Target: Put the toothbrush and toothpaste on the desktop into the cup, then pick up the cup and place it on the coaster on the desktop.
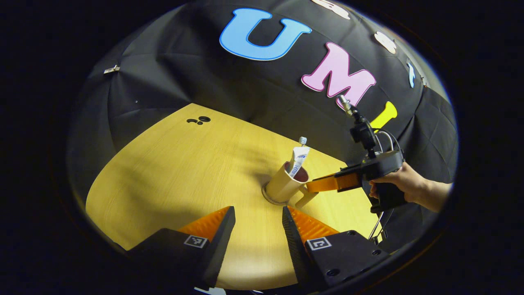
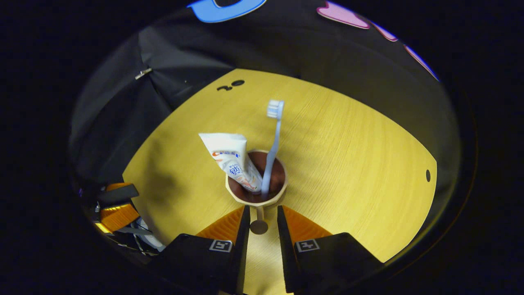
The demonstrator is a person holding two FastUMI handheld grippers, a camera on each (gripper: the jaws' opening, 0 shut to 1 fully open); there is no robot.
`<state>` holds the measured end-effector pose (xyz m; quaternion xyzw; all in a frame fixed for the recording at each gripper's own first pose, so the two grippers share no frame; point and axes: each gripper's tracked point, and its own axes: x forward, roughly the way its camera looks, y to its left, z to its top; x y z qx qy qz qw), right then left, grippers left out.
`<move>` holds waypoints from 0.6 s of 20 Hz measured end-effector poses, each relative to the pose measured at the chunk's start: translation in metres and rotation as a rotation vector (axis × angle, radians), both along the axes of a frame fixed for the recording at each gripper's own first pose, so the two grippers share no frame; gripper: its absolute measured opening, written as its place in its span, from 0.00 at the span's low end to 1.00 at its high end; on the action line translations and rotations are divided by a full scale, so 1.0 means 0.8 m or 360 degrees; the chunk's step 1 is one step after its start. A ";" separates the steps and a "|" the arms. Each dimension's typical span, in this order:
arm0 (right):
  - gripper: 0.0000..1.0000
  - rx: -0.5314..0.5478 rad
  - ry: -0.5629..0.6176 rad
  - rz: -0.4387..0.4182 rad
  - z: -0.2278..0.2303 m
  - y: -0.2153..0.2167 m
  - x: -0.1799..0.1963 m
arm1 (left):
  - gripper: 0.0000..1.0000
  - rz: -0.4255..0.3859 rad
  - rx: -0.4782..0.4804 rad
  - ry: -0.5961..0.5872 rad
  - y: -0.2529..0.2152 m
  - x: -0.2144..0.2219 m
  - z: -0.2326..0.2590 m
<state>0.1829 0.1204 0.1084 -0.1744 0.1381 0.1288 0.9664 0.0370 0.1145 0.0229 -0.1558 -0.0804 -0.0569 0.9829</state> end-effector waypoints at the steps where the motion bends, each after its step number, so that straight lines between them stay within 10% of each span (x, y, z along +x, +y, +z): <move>1: 0.42 0.0029 -0.0038 0.0018 0.010 -0.004 -0.012 | 0.74 -0.0006 0.0014 -0.0005 -0.007 0.001 0.003; 12: 0.41 0.0105 -0.0352 0.0101 0.055 -0.064 -0.135 | 0.73 -0.0099 0.0184 -0.0057 -0.092 -0.001 0.034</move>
